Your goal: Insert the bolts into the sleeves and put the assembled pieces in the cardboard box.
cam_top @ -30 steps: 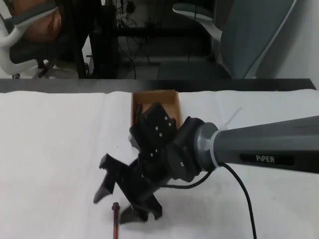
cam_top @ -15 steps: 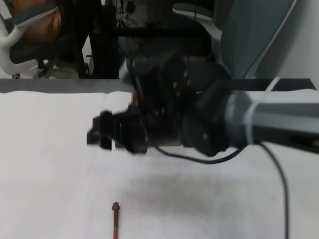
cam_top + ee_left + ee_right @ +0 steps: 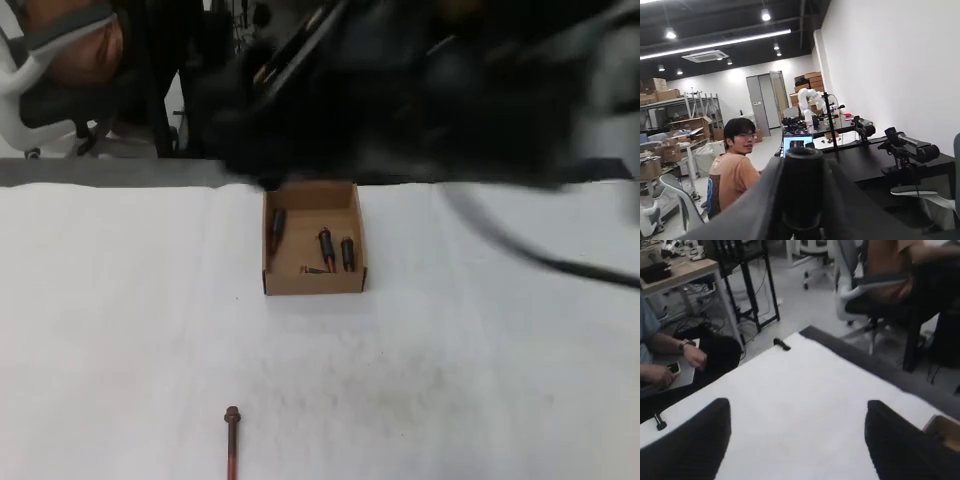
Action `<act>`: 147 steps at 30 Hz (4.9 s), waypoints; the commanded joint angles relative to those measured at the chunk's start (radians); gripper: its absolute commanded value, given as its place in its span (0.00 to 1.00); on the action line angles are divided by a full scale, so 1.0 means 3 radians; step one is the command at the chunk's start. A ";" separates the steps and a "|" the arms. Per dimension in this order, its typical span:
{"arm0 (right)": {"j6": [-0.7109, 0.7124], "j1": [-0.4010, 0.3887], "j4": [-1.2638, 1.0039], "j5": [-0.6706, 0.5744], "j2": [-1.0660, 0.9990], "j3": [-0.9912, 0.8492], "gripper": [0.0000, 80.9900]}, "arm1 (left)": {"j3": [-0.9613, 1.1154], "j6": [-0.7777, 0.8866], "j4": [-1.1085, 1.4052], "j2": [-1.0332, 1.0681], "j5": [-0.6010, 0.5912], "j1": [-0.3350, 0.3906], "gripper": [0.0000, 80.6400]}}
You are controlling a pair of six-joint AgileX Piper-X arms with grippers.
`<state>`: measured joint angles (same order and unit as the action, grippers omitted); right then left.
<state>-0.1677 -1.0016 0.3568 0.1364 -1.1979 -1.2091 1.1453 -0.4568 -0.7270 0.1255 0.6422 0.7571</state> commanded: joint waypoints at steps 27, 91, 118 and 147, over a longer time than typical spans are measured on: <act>-0.0782 -0.0878 0.3956 0.2245 0.2097 0.0171 0.86 | -0.0420 0.1268 -0.2067 -0.0164 0.0239 0.0009 0.02; 0.0009 0.2246 0.0041 0.0746 0.3516 0.4030 0.86 | -0.1002 0.1503 -0.1452 -0.0418 -0.0179 -0.0007 0.02; -0.0397 0.2389 0.0259 0.0106 0.3110 0.4030 0.86 | -0.1007 0.1523 -0.1455 -0.0418 -0.0179 -0.0007 0.02; -0.0397 0.2389 0.0259 0.0106 0.3110 0.4030 0.86 | -0.1007 0.1523 -0.1452 -0.0418 -0.0329 -0.0007 0.02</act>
<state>-0.2779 -0.2906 0.4349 0.1633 -0.2624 0.0099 0.8392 -0.0074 -1.1737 -0.0112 0.5439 0.7571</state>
